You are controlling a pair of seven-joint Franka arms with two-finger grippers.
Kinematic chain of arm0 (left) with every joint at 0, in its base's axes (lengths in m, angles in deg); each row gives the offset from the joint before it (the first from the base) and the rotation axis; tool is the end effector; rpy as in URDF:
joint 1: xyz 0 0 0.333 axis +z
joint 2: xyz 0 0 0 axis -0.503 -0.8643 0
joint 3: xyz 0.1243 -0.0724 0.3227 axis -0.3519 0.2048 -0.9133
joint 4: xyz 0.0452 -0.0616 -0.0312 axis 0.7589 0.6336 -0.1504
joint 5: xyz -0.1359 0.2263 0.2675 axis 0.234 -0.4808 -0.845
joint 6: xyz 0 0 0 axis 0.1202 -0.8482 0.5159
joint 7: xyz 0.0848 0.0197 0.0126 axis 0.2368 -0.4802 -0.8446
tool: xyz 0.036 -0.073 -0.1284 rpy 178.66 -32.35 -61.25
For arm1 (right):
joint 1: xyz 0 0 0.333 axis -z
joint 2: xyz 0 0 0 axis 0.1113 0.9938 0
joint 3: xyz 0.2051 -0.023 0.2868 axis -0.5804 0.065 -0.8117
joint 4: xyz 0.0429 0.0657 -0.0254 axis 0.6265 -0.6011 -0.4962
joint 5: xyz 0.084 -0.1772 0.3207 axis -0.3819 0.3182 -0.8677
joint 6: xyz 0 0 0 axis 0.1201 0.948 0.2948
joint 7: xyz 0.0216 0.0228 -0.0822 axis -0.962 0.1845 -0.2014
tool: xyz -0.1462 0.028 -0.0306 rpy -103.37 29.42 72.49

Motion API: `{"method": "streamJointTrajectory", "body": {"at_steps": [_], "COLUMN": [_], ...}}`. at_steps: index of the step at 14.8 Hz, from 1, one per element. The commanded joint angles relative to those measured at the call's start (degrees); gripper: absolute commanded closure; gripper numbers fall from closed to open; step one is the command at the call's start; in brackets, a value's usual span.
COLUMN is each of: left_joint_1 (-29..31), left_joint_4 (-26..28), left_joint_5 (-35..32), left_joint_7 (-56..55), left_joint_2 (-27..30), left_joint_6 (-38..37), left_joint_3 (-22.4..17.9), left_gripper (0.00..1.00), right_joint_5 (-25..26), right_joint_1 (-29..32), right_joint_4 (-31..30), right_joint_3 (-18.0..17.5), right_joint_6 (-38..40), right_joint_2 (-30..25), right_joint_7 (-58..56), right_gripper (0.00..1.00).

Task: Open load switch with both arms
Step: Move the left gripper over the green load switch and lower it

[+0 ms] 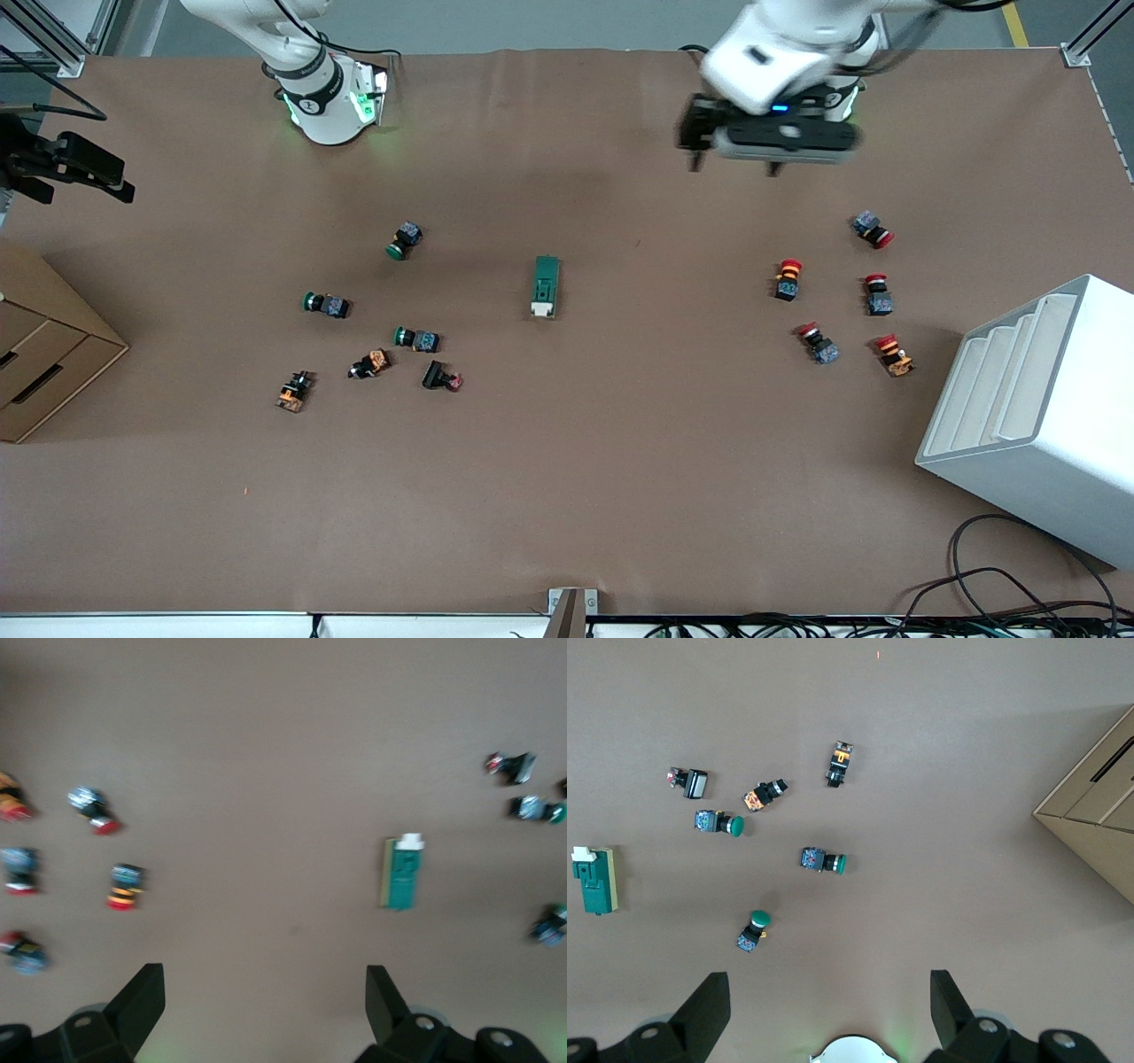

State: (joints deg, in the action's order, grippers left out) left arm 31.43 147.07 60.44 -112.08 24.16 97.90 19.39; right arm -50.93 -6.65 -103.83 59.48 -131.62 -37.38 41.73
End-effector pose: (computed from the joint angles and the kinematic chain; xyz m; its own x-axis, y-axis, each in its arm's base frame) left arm 0.4214 -0.3584 0.6045 0.9990 0.0029 0.0437 -0.0006 -0.9968 0.0803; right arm 0.5019 -0.0073 0.6539 0.9964 -0.0042 -0.0843 -0.0055 -0.9999 -0.0152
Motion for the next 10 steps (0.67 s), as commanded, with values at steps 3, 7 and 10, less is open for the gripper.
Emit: {"method": "streamJointTrajectory", "body": {"at_steps": [3,7,10], "left_joint_1": [-4.11,-15.35,-22.49], "left_joint_4": [6.02,5.76,4.19], "left_joint_5": [-7.89,-20.79,-34.33], "left_joint_7": [-13.88,-38.46,-50.97], "left_joint_2": [-3.37,-12.32,-21.02], "left_joint_6": [10.38,13.46,13.46], "left_joint_3": [5.78,5.78,5.78], "left_gripper": [0.0,0.0,0.0], "right_joint_5": [0.43,0.43,0.43], "right_joint_1": [0.17,0.26,0.17], "right_joint_4": [-1.01,-1.02,-0.4], "right_joint_3": [-0.27,-0.27,-0.36], "right_joint_6": [-0.73,-0.64,-0.64], "right_joint_2": [-1.08,-1.08,-0.99], "right_joint_7": [-0.75,-0.75,-0.49], "right_gripper": [0.0,0.0,0.0]}}
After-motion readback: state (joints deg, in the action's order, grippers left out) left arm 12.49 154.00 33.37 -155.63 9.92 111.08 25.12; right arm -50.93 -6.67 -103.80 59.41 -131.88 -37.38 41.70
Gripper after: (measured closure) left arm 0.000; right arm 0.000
